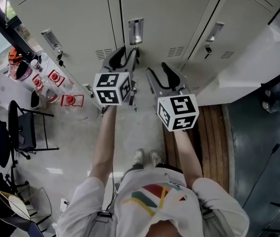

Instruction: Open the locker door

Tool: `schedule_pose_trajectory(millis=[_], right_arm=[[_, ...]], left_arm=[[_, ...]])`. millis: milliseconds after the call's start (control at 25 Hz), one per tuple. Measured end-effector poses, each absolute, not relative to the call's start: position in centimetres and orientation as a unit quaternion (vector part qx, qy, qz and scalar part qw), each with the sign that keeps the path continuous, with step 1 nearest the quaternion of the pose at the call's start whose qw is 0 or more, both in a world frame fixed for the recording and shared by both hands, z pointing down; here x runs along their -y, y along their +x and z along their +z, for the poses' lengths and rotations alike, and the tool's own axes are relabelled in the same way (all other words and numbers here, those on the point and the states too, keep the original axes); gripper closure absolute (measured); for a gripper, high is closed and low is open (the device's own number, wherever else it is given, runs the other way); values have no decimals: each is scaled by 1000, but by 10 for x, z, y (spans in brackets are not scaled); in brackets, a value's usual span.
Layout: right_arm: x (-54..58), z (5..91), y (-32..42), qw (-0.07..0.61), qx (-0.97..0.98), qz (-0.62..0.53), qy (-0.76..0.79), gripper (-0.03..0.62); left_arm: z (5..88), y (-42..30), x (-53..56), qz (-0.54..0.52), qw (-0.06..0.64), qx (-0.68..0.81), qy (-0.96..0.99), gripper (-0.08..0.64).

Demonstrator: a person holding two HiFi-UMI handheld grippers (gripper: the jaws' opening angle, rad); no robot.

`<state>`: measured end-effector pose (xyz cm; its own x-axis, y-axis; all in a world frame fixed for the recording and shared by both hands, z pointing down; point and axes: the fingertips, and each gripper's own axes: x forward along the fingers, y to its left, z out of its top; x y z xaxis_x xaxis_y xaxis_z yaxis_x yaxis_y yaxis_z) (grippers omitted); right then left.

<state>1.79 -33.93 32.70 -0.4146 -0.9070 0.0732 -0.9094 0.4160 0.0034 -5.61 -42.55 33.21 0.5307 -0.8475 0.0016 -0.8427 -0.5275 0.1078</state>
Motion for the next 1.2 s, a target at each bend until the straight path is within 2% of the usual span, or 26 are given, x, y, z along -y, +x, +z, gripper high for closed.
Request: schedule_pose_trajectory(millis=[120,320,840,1200], right_arm=[[336,331,17,40,840,15,540,405],[328,335,15,51,841,11,539,405],[293,356,29,76,835,14,545,405],[266,358,50,62,830,34,554,405]], left_arm=[[332,-56,420,-22,42,484,874,426],[333,-56,403,-8,25,480,877,478],[336,-35,348,-23,11,444,896,494],[335,-4,306,-23,4,408,913,497]])
